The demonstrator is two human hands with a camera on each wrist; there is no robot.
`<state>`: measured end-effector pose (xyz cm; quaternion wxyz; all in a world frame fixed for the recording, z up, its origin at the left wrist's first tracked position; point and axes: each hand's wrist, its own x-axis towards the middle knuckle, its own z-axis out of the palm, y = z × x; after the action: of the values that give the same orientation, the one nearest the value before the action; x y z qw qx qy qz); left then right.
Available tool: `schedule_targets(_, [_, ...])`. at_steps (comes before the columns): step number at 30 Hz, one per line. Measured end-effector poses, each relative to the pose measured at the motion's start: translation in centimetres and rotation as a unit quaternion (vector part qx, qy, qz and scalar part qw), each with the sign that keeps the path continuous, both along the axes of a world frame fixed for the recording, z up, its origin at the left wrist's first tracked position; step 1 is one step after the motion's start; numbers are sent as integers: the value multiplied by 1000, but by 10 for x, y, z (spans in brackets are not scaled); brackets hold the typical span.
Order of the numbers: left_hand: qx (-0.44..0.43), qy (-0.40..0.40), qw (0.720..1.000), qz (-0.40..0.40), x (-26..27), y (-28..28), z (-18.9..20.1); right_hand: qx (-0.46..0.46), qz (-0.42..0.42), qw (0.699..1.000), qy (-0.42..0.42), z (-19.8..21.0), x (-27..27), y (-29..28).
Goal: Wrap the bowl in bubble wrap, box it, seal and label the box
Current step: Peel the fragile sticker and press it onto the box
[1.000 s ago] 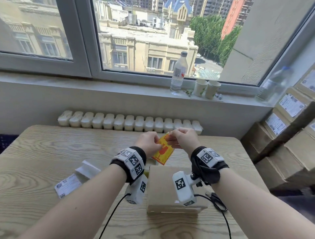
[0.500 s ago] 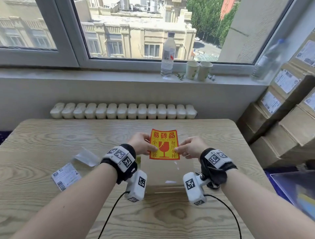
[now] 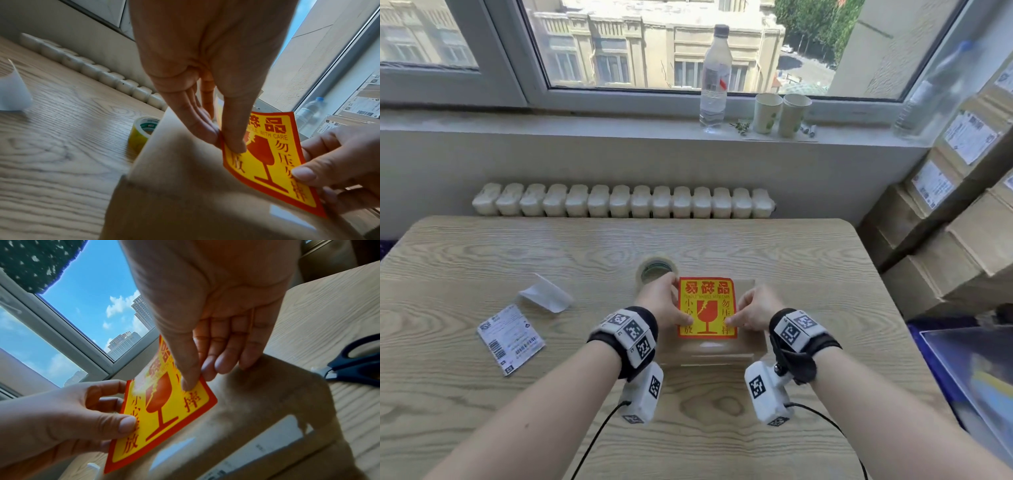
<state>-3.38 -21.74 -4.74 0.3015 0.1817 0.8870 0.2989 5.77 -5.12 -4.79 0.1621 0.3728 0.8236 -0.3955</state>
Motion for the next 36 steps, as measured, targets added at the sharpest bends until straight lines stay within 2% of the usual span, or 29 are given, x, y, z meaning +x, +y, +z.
schedule_targets(10, [-8, 13, 1000, -10, 2, 3, -11, 53, 46, 997, -17, -7, -2, 1])
schedule_targets(15, [-54, 93, 992, -65, 10, 8, -16, 151, 97, 984, -5, -3, -2, -5])
schedule_targets(19, [-107, 187, 968, -126, 15, 14, -19, 206, 216, 952, 73, -4, -5, -9])
schedule_targets(22, [-131, 200, 960, -148, 6, 11, -20, 223, 296, 927, 48, -9, -7, -10])
schedule_targets(26, [-148, 197, 952, -182, -6, 2, -27, 228, 340, 912, 16, -17, -7, -8])
schedule_targets(30, [-168, 209, 939, -213, -12, -2, -30, 236, 351, 906, -9, -22, -9, -4])
schedule_targets(36, [-205, 206, 930, -226, -30, -15, -24, 248, 300, 920, -49, -10, 1, 30])
